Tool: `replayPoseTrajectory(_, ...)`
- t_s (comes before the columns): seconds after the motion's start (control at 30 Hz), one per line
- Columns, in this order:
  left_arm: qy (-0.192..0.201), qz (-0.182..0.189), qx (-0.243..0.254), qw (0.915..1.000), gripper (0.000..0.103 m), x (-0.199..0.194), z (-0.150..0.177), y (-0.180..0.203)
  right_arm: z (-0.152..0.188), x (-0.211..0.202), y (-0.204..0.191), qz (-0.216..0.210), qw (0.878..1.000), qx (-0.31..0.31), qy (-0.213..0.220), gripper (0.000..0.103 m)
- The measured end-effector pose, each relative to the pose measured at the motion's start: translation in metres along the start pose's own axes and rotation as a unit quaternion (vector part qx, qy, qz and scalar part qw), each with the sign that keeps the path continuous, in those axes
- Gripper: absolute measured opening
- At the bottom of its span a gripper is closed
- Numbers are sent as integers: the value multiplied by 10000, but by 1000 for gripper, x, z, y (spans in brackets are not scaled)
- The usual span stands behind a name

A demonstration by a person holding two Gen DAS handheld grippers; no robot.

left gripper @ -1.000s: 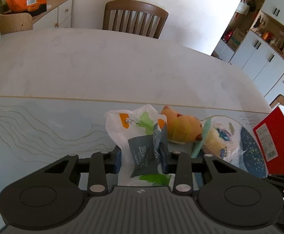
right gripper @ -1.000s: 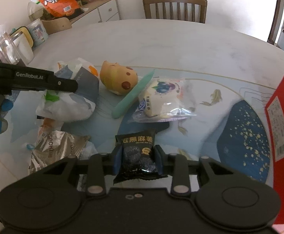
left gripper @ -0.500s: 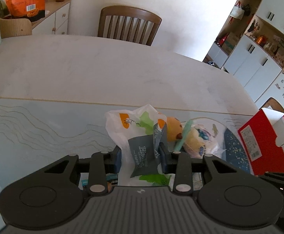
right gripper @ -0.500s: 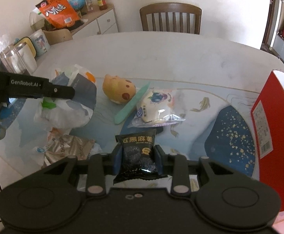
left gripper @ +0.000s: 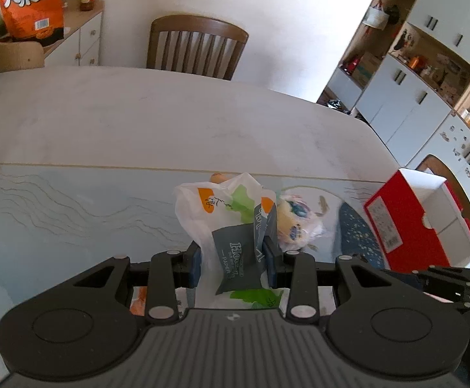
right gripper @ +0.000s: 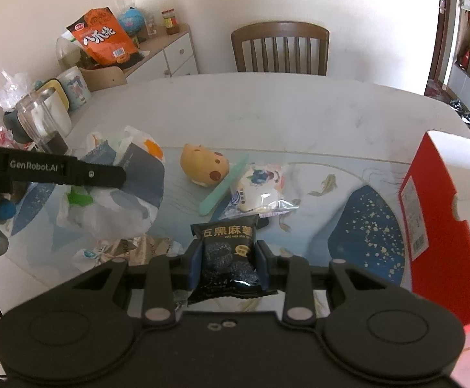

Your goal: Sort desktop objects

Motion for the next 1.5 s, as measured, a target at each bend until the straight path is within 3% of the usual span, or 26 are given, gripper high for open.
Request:
replayPoseTrajectory(0.83, 209, 868, 657, 9938, 35, -27, -20, 105, -2, -78, 45, 326, 9964, 483, 610, 33)
replayPoseTrajectory(1.5, 276, 1109, 1040, 9880, 35, -7, -38, 196, -4, -117, 124, 572, 9921, 710, 861, 33)
Point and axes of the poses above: each gripper's, at about its wrist camera, not at the fingertips, and x roughly the way its jaws point, y to its right, z to its underside, the point moved 5 cm from there along x, roughly the way its jaws point, and after that the axes turned 10 degrees about x, right-handed, at the moved point
